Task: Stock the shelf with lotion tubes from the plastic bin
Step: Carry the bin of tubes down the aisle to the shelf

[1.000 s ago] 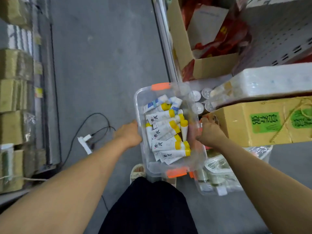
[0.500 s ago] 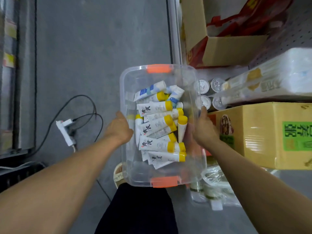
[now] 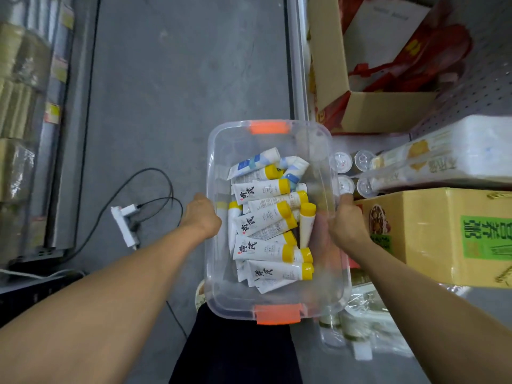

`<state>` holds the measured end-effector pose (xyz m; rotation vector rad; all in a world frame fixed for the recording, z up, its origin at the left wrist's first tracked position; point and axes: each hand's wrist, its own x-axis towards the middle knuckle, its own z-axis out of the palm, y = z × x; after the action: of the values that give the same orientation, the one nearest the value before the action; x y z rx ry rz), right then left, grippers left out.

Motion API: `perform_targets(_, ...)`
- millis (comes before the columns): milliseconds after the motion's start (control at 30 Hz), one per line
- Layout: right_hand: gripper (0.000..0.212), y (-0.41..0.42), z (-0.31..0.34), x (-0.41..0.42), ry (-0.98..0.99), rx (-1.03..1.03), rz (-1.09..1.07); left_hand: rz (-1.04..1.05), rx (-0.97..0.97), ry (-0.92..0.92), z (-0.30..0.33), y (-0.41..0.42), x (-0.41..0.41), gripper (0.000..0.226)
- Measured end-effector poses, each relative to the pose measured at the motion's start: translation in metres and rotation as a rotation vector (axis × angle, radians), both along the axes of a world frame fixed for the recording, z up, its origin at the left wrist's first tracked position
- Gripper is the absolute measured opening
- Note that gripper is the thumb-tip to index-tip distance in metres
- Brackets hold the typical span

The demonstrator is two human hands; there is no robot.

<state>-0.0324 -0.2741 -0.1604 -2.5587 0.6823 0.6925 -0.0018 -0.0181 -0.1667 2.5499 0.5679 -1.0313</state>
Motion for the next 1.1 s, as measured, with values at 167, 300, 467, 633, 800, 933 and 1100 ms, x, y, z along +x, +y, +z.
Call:
perform_targets(167,0.033,0.015,0.065,0.012,0.013,-0.064,0.088,-0.008,0.000,-0.040,0.070,0.022,0.007,0.039)
perform_targets(300,0.040,0.029,0.131,0.028,-0.012,-0.061,0.121,0.040,0.004,-0.095,0.139,0.037,0.015,0.037)
perform_targets(467,0.037,0.045,0.216,0.050,-0.115,-0.068,0.179,0.079,-0.023,-0.206,0.228,0.056,0.024,0.031)
perform_targets(633,0.037,0.063,0.289,0.084,-0.202,-0.050,0.220,0.109,-0.045,-0.306,0.294,0.083,0.041,0.035)
perform_targets(800,0.032,0.092,0.337,0.118,-0.286,-0.021,0.216,0.080,-0.055,-0.391,0.340,0.113,0.067,0.029)
perform_targets(933,0.036,0.120,0.357,0.150,-0.318,-0.040,0.229,0.047,-0.037,-0.400,0.362,0.145,0.098,0.026)
perform_targets(1100,0.035,0.157,0.378,0.195,-0.333,-0.055,0.226,0.017,-0.048,-0.441,0.390,0.185,0.147,0.033)
